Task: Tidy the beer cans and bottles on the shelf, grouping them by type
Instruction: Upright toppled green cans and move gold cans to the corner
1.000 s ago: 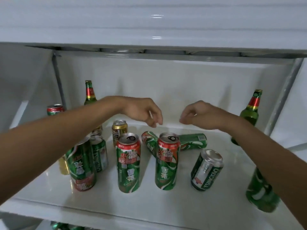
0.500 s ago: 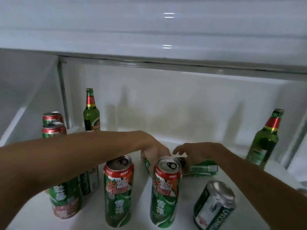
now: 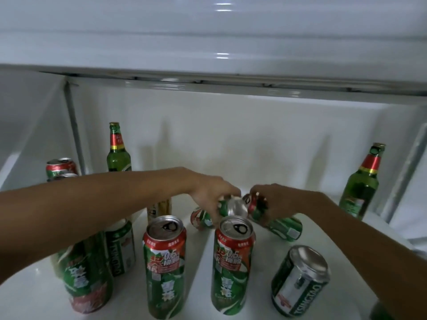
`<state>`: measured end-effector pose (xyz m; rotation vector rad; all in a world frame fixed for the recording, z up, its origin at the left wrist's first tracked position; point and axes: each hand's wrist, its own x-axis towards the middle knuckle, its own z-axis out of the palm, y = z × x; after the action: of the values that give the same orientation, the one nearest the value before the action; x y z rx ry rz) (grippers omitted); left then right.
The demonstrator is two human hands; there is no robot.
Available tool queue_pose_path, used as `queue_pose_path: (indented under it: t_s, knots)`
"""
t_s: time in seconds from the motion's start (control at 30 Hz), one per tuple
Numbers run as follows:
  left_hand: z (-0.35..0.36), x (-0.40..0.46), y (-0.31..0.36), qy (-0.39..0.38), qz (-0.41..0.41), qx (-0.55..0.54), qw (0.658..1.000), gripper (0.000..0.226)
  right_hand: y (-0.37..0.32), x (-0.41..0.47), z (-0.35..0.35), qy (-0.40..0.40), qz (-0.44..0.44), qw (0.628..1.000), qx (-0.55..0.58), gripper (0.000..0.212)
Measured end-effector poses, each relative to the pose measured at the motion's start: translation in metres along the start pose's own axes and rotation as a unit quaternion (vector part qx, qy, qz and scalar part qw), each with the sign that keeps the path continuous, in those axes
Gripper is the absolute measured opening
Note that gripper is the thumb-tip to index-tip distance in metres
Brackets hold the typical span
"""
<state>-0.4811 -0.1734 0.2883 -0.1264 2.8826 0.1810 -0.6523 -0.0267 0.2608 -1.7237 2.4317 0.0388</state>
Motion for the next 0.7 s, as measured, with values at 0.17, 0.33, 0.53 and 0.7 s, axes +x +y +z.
queue_pose_path:
  t_s: [0.17,0.33,0.53,0.7]
  knots:
    - [-0.015,-0.023,-0.020,0.091,-0.035,-0.100,0.990,0.054,0.016,-0.022,-0.015,0.074,0.033,0.959,0.272,0.068]
    - [-0.009,-0.030,-0.023,0.069,-0.039,-0.176,0.981,0.040,0.006,-0.032,-0.014,0.049,0.007,0.929,0.367,0.066]
    - [-0.005,-0.026,-0.040,0.023,-0.056,-0.203,0.977,0.051,0.000,-0.036,0.000,0.063,-0.007,0.930,0.363,0.064]
    - [-0.005,-0.027,-0.035,0.030,-0.056,-0.197,0.978,0.056,0.006,-0.037,0.003,0.039,-0.003,0.927,0.372,0.074]
